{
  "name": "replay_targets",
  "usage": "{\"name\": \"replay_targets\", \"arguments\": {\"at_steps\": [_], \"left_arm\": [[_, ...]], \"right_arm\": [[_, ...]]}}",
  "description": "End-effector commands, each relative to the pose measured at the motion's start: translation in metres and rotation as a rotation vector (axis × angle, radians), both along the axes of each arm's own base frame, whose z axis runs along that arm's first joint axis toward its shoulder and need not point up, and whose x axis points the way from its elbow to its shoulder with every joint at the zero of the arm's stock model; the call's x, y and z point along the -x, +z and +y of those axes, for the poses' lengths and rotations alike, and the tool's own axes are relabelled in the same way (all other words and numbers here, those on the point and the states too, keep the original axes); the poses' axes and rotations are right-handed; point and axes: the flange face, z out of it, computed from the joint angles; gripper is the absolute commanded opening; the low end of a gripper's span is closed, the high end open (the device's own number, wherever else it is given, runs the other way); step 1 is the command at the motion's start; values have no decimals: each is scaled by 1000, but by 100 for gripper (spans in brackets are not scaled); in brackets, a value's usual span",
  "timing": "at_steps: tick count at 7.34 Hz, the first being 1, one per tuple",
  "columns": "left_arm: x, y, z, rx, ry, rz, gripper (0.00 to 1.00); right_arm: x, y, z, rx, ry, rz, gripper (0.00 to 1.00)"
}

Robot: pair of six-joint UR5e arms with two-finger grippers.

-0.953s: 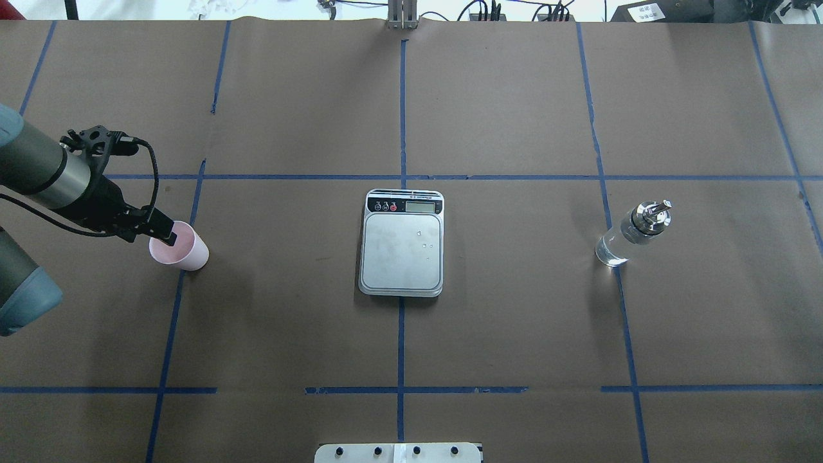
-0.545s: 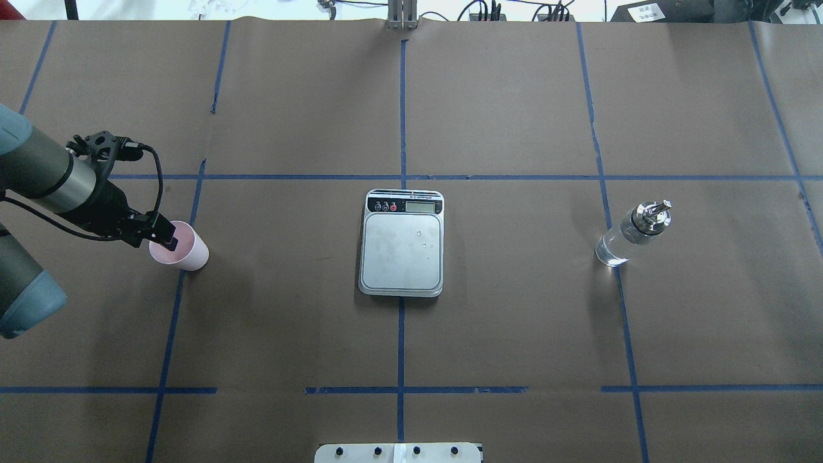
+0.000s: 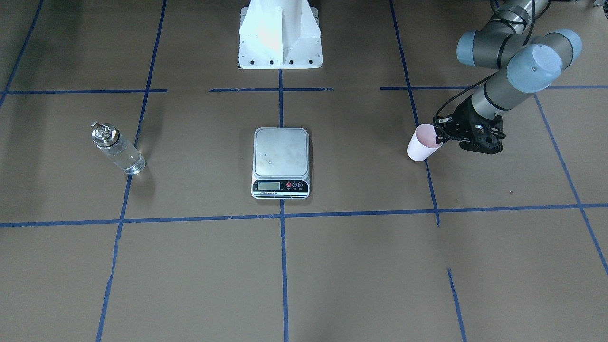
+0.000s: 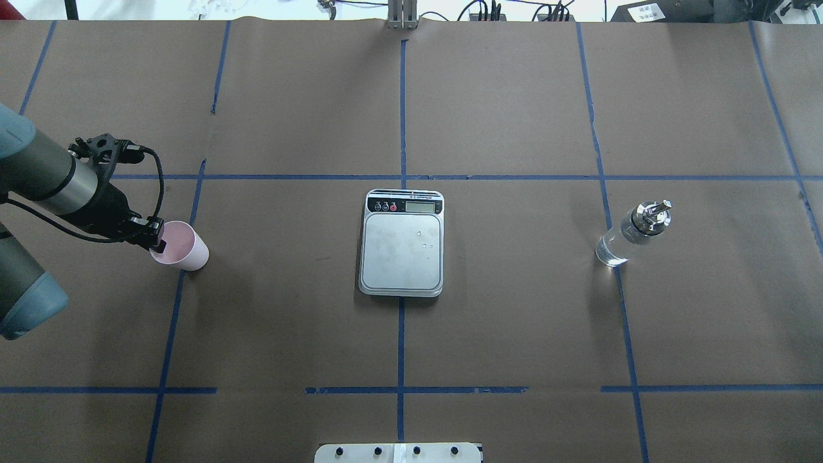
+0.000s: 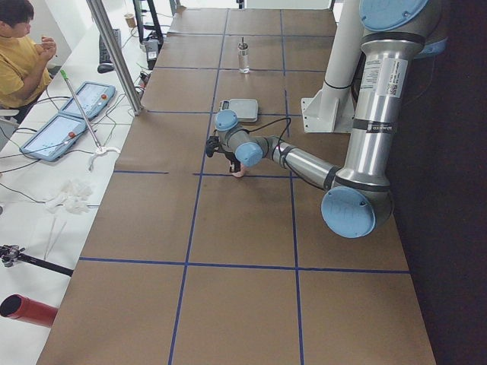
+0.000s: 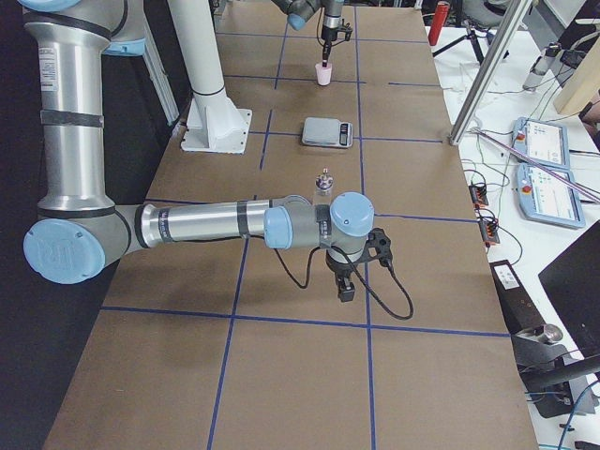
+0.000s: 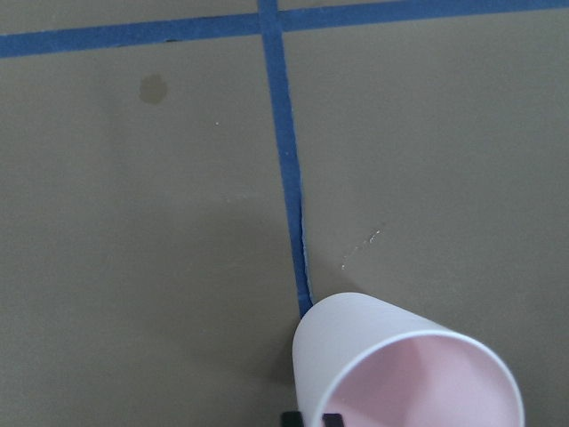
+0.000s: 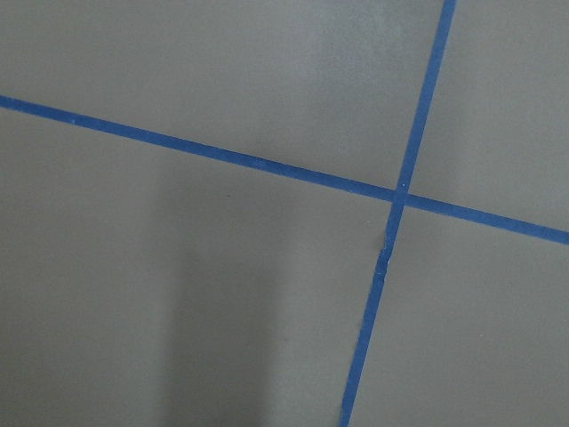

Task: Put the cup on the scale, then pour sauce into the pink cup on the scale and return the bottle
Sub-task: 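Reach the left gripper to the pink cup and grasp it, then carry the pink cup with the left gripper onto the scale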

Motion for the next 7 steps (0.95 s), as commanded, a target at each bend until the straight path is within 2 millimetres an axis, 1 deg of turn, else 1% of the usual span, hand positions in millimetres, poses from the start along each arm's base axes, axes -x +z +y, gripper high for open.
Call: {"name": "replay_targets", "arguments": {"at_steps": [1,2,3,4,5,6,7], "left_arm": [[11,-74,-4,-4,-69,59,0],[-12,-157,-20,95,-147,90,0],[-54,-231,-16,109,-168,65,0],[-112,-290,12,111,-175,42,0],[-150,-299,20,119,-178,24,0],[-183,-307,8,149,-184,4,0],[-209,-312,6,174,-180,-16,0]], "right_arm": [[0,-2,0,-1,2,-2,100],[0,-4,0,-3,4,-2,100],[1,-4,0,-3,3,-2,100],[1,-4,-1,-9,2,-4,100],[1,-5,-1,-13,4,-5,100],[1,-5,-1,-15,4,-5,100],[0,-6,-2,-28,5,-6,100]]}}
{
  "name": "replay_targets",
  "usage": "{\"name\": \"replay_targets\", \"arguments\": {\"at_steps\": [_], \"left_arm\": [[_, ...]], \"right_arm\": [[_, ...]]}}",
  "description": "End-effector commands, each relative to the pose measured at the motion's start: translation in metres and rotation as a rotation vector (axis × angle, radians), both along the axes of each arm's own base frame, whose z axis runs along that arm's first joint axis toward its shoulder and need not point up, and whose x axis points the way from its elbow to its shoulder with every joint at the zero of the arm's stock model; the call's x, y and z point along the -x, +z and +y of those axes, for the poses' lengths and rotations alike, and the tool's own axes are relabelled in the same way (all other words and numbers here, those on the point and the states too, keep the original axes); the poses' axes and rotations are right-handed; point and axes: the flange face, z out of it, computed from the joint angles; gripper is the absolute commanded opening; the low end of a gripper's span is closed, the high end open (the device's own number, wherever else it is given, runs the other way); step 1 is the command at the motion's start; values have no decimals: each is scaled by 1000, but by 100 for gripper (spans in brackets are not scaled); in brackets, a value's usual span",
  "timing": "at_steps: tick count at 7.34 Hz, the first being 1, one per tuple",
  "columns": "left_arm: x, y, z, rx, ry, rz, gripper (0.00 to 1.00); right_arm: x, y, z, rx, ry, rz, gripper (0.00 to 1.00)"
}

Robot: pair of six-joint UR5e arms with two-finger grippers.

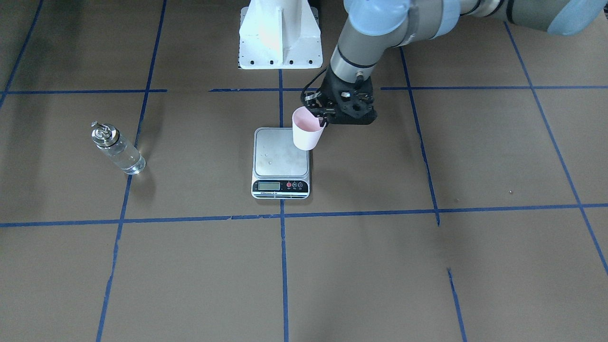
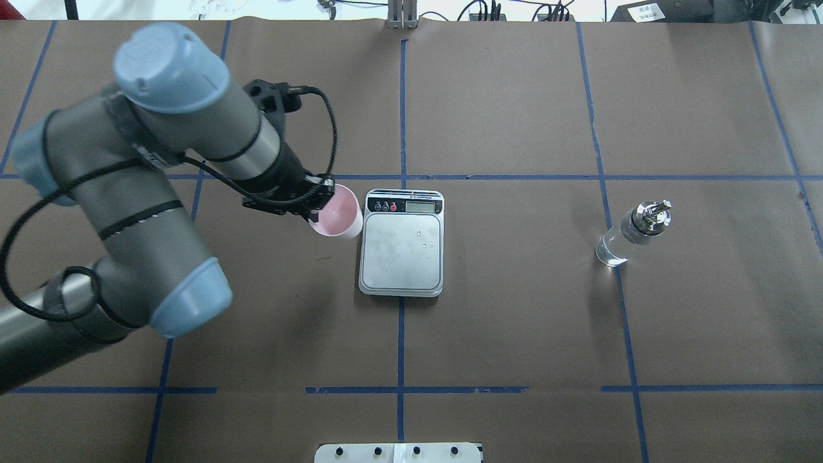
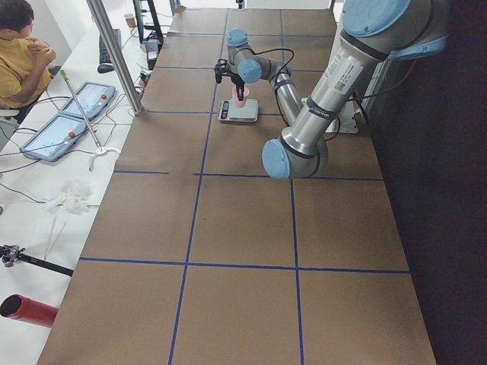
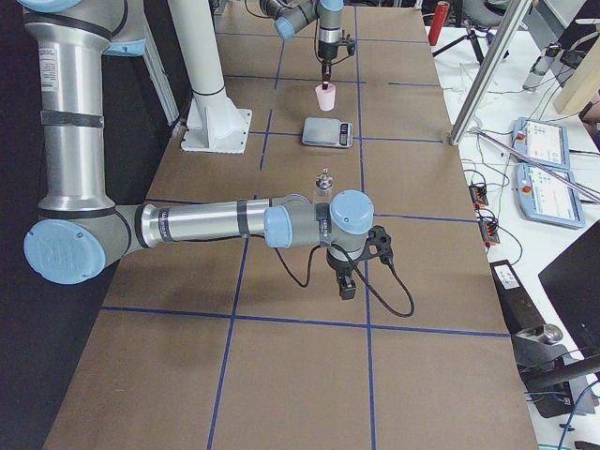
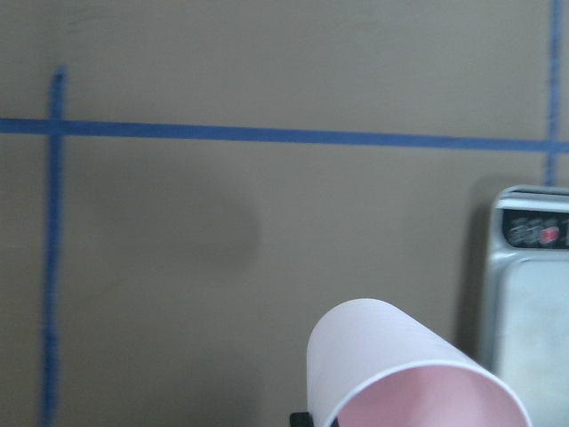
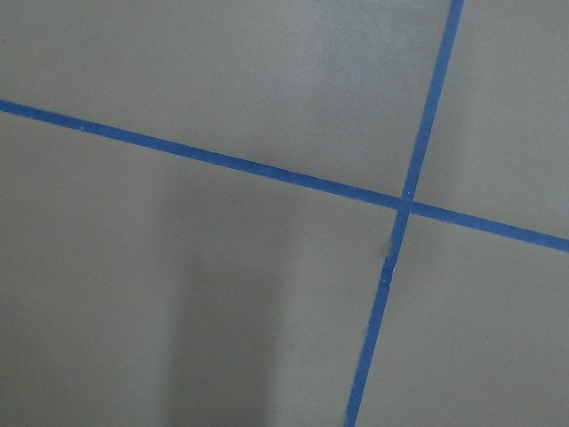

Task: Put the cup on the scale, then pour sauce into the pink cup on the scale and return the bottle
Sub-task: 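Carry the pink cup with the left gripper onto the scale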

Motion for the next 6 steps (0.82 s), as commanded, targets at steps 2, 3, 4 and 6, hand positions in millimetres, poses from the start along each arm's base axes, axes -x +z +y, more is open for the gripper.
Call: {"name": "replay_targets", "arguments": {"at_steps": [2,3,4,6], "left_arm": [[-54,-8,1,9,-5,-27,0],[-57,-3,0,14,-4,-38,0],[-63,2,0,16,2,-44,0],[-64,5,-1,6,3,-31,3]], "right_arm": [[0,-2,-1,-16,-1,1,100],[0,-3,-2,-27,0,0,100],[0,-3,-2,-32,0,-1,100],[2,-5,-4,-42,-6,5,100]]}}
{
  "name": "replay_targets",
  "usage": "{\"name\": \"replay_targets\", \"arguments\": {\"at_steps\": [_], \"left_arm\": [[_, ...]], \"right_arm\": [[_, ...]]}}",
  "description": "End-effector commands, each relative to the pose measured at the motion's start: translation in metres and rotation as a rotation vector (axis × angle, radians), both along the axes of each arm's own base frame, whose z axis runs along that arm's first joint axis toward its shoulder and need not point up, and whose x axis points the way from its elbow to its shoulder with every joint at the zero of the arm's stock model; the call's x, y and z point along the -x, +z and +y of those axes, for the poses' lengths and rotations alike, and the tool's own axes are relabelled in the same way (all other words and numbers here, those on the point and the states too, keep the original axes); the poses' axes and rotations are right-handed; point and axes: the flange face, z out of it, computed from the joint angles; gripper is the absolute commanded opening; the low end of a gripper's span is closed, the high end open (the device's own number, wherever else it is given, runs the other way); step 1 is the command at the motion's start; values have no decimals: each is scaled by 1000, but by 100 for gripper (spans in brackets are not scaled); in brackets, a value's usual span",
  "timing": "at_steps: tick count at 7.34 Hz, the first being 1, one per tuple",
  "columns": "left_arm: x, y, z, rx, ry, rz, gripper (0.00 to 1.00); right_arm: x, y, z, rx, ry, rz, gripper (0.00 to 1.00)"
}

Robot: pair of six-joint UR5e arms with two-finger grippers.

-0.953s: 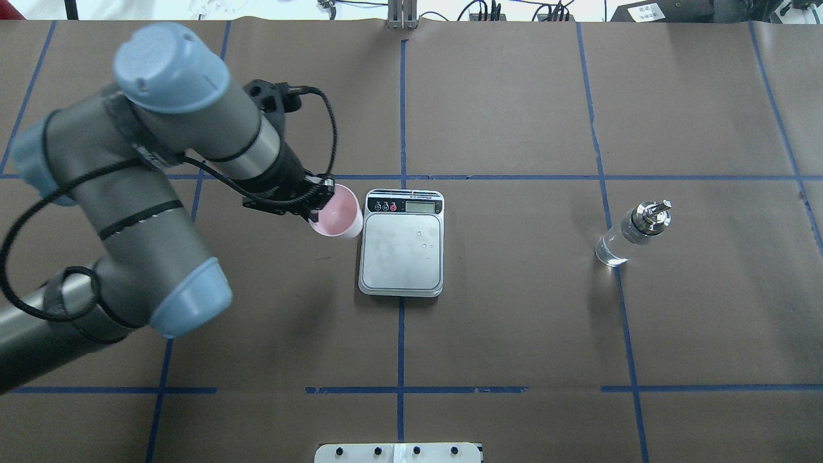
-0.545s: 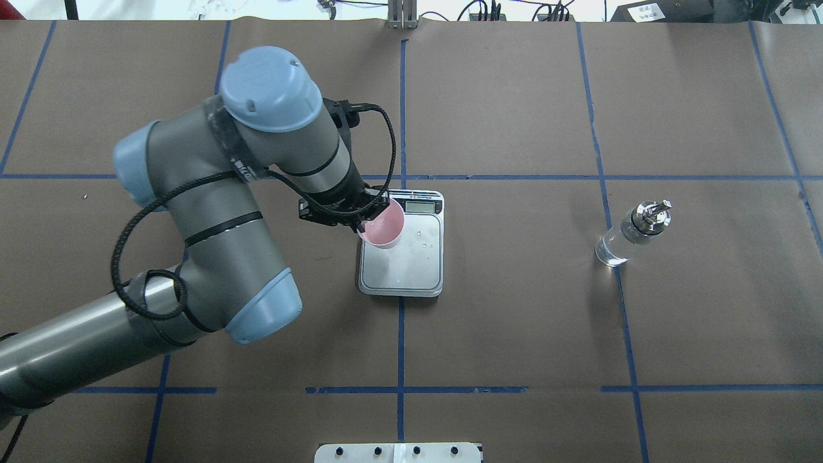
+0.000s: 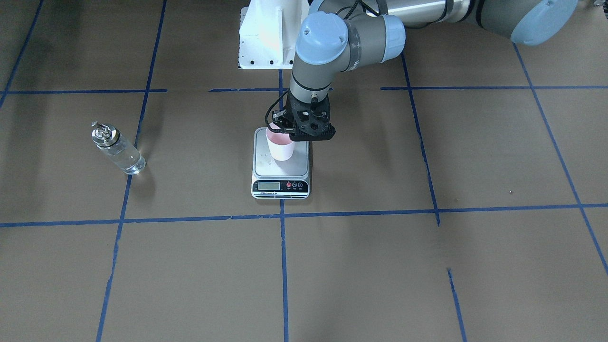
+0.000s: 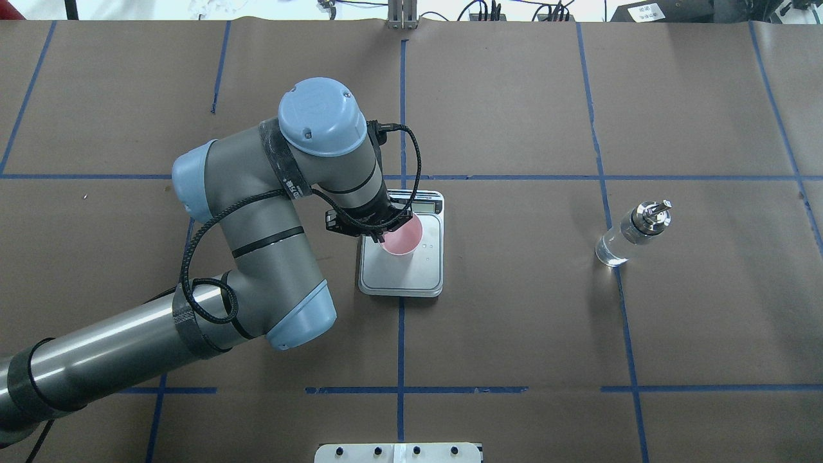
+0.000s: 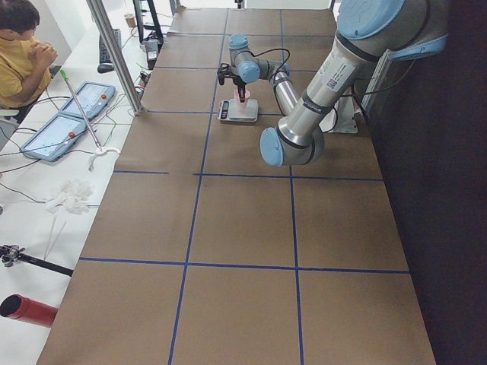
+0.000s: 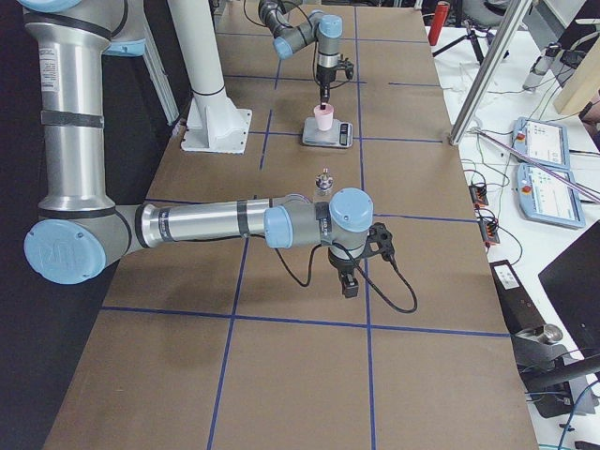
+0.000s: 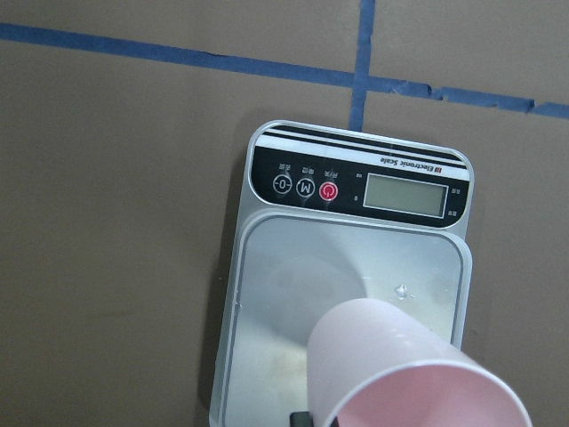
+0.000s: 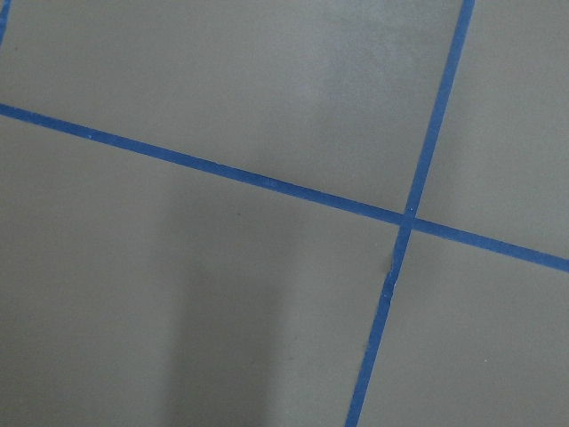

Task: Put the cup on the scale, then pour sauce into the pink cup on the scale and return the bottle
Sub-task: 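Carry the pink cup with the left gripper onto the scale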

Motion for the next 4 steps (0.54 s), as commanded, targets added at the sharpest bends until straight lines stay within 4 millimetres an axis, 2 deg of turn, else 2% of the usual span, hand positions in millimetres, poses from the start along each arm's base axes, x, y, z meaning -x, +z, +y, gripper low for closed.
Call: {"name": "replay_targets", "arguments": {"at_steps": [1,2,3,4], "left_arm": [[-1,2,1,-8,5,6,30],[2,0,1,-12,5,11,49],[10,-6,2,-21,1,23,50],[39,-10,10,-47,-11,61,51]], "right_arm": [[1,-2,-1,-32,-2,1,100],[1,-3,-1,-58,-3,-4,100],[3,-5,1,-105,-8,-3,100],[5,-11,0,-124,8,-10,100]]}}
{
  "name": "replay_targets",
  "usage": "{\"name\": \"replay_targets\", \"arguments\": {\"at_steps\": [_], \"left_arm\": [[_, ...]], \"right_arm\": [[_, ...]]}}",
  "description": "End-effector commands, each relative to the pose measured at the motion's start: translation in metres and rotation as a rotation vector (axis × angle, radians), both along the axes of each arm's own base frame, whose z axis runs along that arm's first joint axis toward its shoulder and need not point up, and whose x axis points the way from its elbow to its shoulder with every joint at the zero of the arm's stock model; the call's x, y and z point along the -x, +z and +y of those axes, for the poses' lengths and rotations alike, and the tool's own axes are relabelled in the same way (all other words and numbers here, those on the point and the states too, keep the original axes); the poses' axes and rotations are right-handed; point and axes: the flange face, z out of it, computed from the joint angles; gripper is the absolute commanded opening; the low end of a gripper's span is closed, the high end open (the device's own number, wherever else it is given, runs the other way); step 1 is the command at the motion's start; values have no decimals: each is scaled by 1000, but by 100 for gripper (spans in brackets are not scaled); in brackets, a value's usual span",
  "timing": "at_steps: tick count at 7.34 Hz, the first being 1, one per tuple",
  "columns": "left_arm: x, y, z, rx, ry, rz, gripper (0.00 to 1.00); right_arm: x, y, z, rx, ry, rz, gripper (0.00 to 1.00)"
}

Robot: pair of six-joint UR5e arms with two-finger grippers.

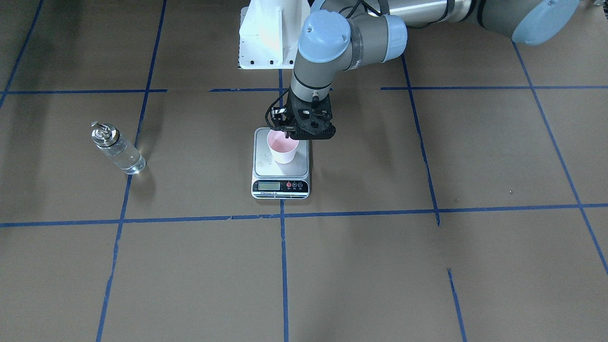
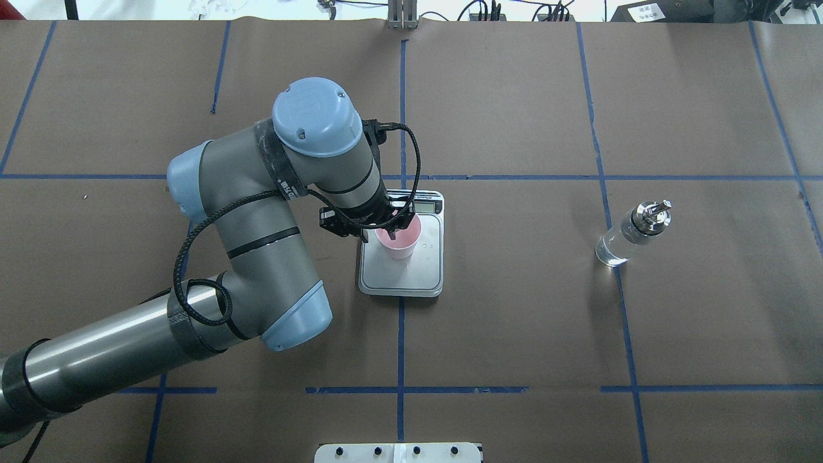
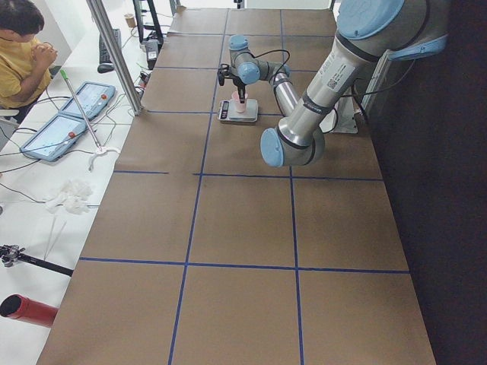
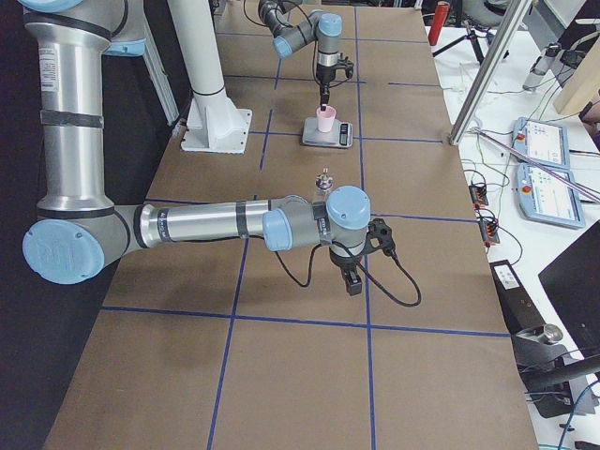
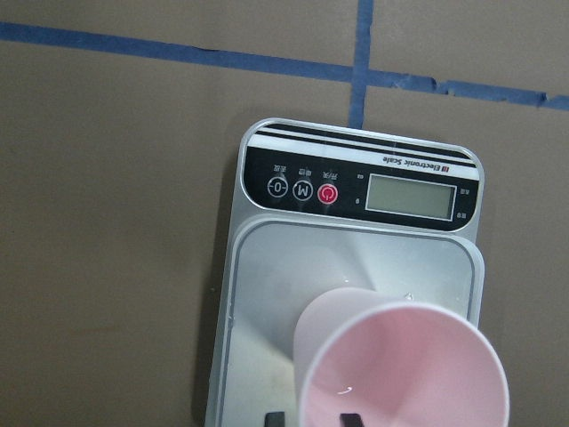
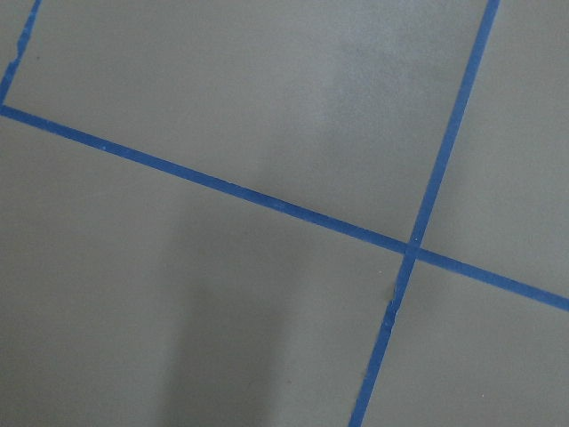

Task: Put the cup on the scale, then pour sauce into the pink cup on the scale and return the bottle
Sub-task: 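Release the cup on the scale and withdraw the left arm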

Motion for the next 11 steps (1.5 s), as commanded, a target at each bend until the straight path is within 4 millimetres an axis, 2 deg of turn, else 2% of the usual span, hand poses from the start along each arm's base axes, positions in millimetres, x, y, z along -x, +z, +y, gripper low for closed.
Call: {"name": "replay_targets", "arguments": {"at_steps": [1,2,3,4,5,6,7,8,10,11], "left_arm": [[92,-3,-3,-58,-75,70,51],[170,33,-12,-178,-82,49,50],[225,76,-36,-283,-26,-8,50],[285,124,-60,-356,24,-63,50],[324,148,-75,-414,48,-106,50],[337,167,-84,-420,56,-136,50],[347,181,-95,-433,70,-161,50],[354,191,-104,-439,80,-175,51],[356,199,-109,-429,77,-188,51],[357,201,-111,-427,74,-191,51]], "right_arm": [[10,-21,5,-34,62,-27,100],[17,-19,26,-71,104,-61,100],[20,-23,41,-104,173,-116,100],[41,-29,58,-106,217,-185,100],[50,-40,67,-90,274,-243,100],[68,-75,81,-57,333,-270,100],[88,-98,106,-74,348,-250,100],[102,-112,113,-54,358,-265,100],[129,-158,123,-78,431,-298,100],[140,-165,131,-104,431,-286,100]]}}
